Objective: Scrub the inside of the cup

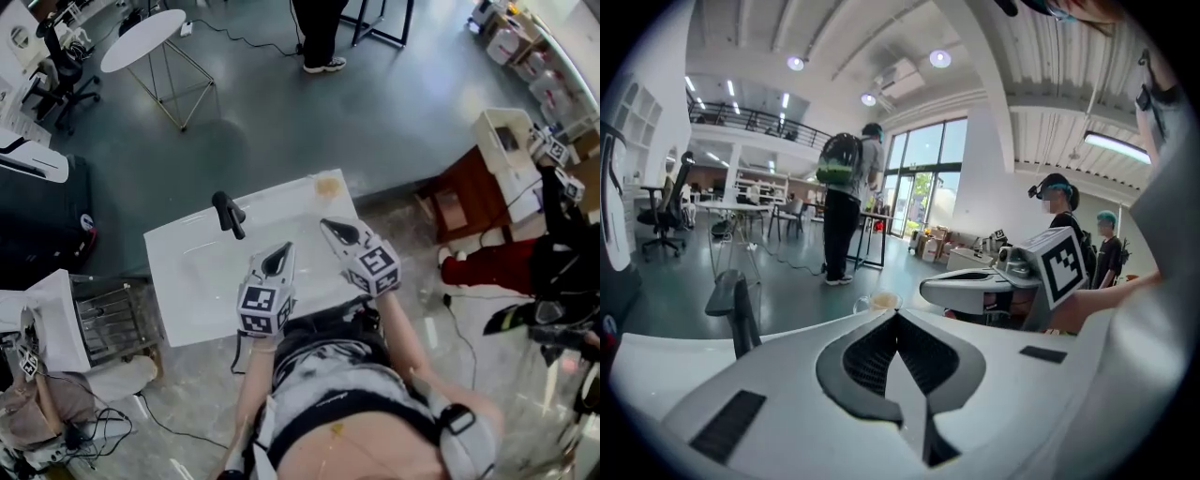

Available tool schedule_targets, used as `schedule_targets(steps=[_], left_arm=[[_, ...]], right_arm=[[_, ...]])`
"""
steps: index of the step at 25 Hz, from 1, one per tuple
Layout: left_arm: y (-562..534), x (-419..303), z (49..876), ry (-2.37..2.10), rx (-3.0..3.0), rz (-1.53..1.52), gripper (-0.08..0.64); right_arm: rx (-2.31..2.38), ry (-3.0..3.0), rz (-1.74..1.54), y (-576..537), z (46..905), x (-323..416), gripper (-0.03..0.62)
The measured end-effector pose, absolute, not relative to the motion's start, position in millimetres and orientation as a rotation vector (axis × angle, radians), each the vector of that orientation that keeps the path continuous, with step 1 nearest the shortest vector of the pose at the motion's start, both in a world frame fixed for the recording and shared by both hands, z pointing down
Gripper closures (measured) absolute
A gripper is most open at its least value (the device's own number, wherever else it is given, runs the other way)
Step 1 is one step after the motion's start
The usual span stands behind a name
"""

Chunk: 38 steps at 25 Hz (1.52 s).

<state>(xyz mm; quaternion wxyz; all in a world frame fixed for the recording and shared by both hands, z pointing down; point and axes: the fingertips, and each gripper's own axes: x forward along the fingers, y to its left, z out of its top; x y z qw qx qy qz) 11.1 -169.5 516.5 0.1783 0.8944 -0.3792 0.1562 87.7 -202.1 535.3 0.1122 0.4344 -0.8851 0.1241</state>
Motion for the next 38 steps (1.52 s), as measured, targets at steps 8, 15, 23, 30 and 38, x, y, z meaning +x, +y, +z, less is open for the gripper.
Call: schedule_targets(steps=[8,15,23,30,38], left_arm=[[-162.1,14.3,493.1,-1.095,2.579,0.348,0.56],[-162.8,10.9,476.8,-1.153,2.601,0.299,0.56],[-158.6,10.1,463.2,-1.175,2.628,0.28,0.56],[-147.3,9.7,452.9,-1.194,2.623,0.276,0.56],[-126.1,17.3,456.1,-1.277,2.612,0.26,0.56]], right_arm=[[1.298,-2.707,0.359,-182.1,498.2,56.5,0.586],[1.261,-2.724,0.303,-174.9,481.3,43.6,0.586],[1.221,-2.75,0.275,-165.1,465.7,31.8,0.586],[1.187,-2.771,0.247,-158.5,454.4,35.9,0.586],[1.15,-2.796,0.256,-142.1,455.0,59.1,0.586]])
